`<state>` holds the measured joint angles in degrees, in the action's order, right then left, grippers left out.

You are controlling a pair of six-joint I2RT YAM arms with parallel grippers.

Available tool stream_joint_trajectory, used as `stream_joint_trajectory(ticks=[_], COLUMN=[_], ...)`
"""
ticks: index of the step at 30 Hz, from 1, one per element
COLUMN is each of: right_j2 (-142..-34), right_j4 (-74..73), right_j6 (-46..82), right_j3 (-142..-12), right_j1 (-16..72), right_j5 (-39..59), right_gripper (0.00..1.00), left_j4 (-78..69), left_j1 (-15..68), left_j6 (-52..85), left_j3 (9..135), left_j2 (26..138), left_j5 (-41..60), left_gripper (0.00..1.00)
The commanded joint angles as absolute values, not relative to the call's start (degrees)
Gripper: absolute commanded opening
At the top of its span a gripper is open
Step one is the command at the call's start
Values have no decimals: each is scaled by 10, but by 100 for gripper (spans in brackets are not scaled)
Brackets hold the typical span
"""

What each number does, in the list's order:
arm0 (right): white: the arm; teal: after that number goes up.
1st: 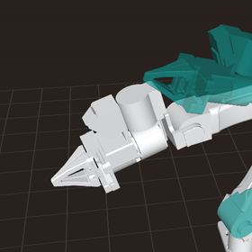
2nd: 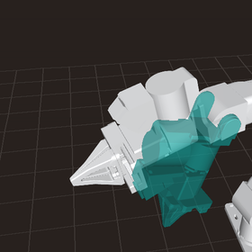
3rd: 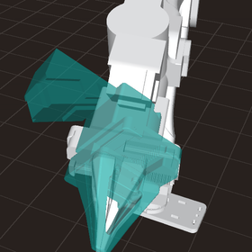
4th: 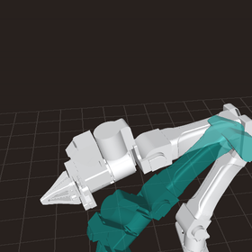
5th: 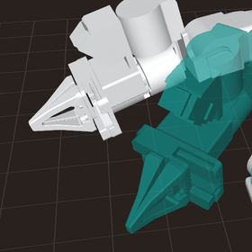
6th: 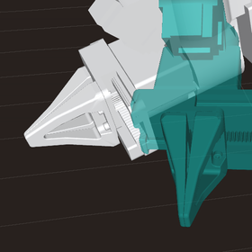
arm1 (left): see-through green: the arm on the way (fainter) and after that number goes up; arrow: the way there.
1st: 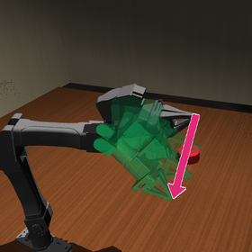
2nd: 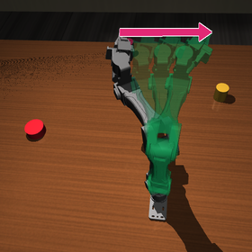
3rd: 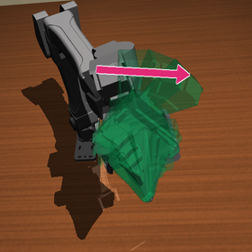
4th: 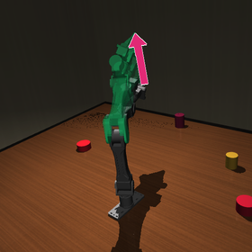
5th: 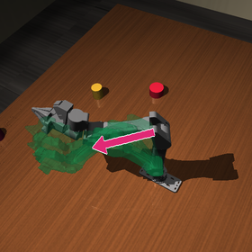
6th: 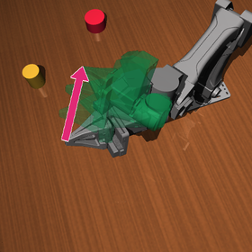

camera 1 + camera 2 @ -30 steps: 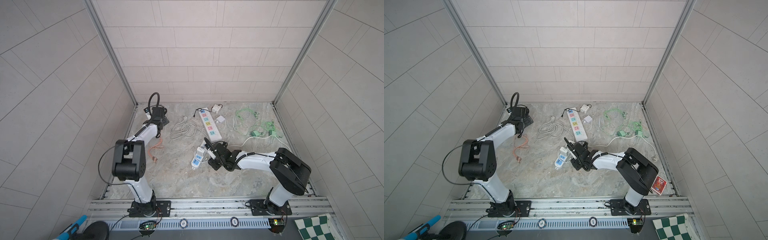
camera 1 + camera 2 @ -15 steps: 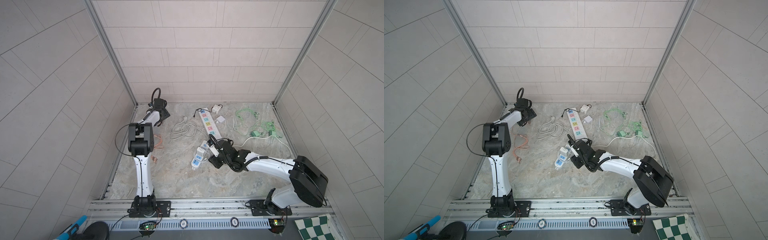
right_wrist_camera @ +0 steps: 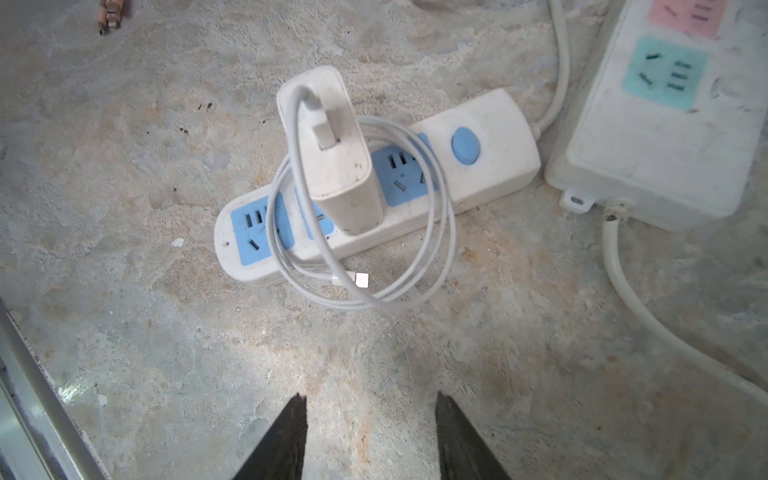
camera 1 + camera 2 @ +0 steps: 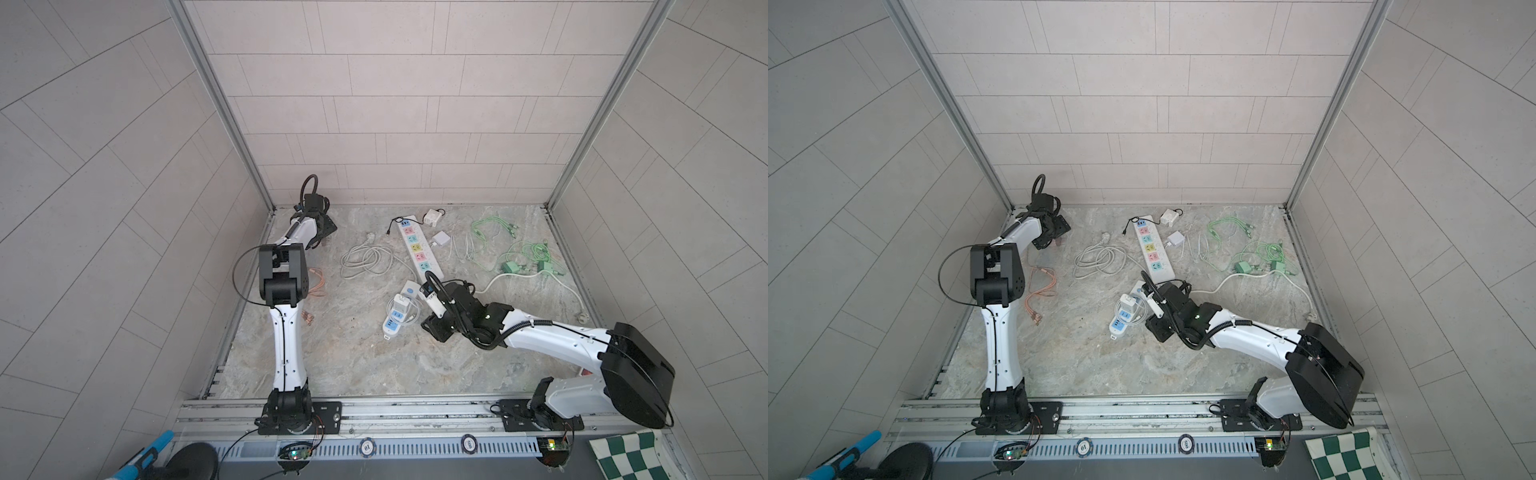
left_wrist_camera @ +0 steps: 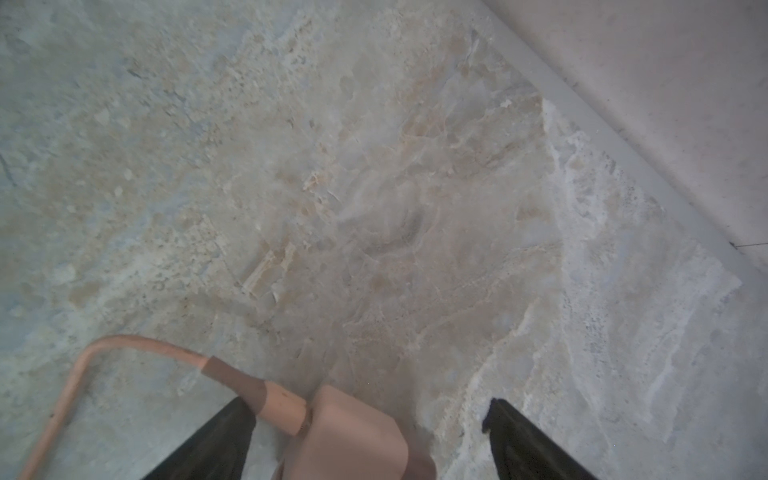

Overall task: Insert the plug
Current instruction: 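Grasp the pink charger with the left gripper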

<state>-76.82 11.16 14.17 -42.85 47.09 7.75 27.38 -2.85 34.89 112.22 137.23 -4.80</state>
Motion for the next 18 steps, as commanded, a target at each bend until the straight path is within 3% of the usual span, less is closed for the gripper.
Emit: stream_joint_trajectory(ticks=[1,11,18], right_j2=[-732,-613,-652], right_j4=[141,133,151], right_j6=[154,182,227], right_j3=[-428,-383,-399], right_j1=[471,458,435], right_j5=[61,22,65], right_gripper=[50,55,56], left_j4=[321,340,273], left_j1=[-31,-7,29], left_j6=[342,310,299], left_j3=[1132,1052,892], left_j2=[1389,1355,1283], left_j5=[-27,57,109], left_gripper=[91,68,54])
